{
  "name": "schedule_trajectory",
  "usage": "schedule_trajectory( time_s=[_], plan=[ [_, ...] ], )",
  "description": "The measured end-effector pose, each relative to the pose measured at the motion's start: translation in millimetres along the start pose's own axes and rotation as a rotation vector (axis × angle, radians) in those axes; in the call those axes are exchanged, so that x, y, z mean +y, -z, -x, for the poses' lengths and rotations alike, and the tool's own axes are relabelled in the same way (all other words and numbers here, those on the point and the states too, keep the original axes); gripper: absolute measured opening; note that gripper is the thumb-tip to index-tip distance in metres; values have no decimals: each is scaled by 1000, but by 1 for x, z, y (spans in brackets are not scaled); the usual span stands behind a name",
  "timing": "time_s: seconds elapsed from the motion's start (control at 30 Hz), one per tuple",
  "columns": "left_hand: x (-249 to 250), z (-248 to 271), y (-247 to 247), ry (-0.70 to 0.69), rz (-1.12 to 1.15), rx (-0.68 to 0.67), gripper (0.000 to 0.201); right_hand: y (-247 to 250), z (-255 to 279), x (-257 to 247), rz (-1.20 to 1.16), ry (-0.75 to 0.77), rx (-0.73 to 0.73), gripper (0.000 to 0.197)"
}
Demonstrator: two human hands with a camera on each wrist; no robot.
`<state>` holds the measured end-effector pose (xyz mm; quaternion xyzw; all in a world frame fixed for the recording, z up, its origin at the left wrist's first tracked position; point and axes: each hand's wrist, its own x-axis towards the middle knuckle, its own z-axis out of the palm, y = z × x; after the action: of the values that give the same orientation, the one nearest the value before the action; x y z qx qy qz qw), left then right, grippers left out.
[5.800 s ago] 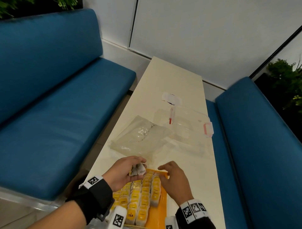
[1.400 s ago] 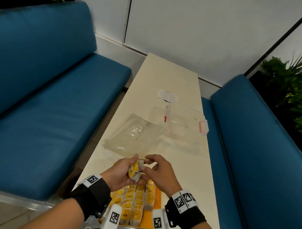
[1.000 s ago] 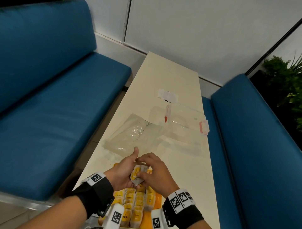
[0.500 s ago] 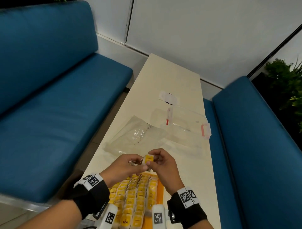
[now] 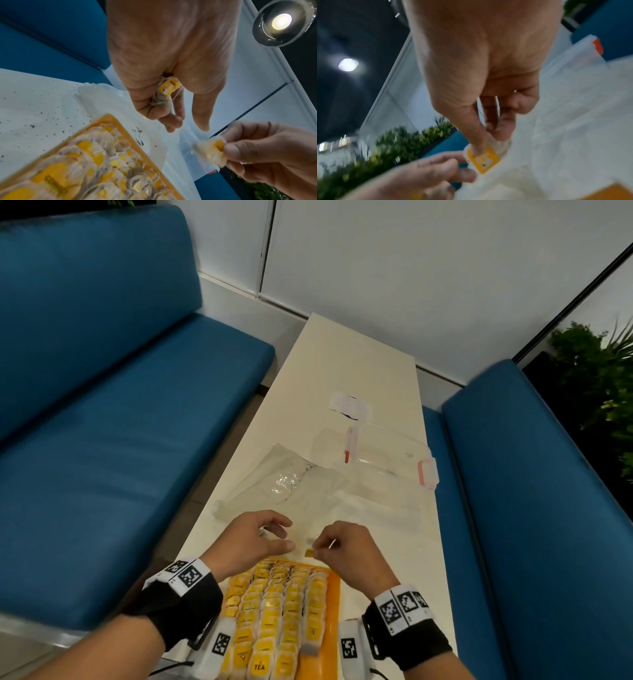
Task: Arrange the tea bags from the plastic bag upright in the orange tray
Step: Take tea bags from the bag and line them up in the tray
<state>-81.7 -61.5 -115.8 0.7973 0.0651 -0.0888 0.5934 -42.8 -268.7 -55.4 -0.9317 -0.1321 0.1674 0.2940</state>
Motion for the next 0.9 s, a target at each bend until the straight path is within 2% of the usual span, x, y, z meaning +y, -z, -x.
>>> schedule_trajectory(
  time_s=[0.17, 0.23, 0.3, 0.37, 0.47, 0.53, 0.63, 0.77, 0.9],
  plan=[
    [6, 6, -10, -76, -78, -139, 56, 2, 11, 7, -114, -19, -7, 10],
    [8, 9, -22, -107, -89, -183, 45, 0, 16, 6, -121, -7, -13, 7],
    [8, 11, -33, -128, -83, -151, 22, -1, 20, 7, -118, 8, -5, 6],
    [8, 13, -40, -109, -80, -106, 9, -1, 24, 8, -93, 25, -3, 4],
    [8, 16, -45, -98, -111, -147, 7, -3, 31, 10, -2, 19, -10, 4],
    [5, 17, -45, -90, -163, -187, 17, -3, 35, 12, 53, 4, -31, 7],
    [-6, 13, -42, -36, -208, -160, 32, -7, 42, 19, 114, -3, -100, 9],
    [-22, 10, -39, 17, -298, -118, 36, -13, 54, 28, 243, 15, -237, 12],
    [-31, 10, -39, 11, -326, -129, 33, -22, 67, 37, 328, 28, -457, 12]
  ],
)
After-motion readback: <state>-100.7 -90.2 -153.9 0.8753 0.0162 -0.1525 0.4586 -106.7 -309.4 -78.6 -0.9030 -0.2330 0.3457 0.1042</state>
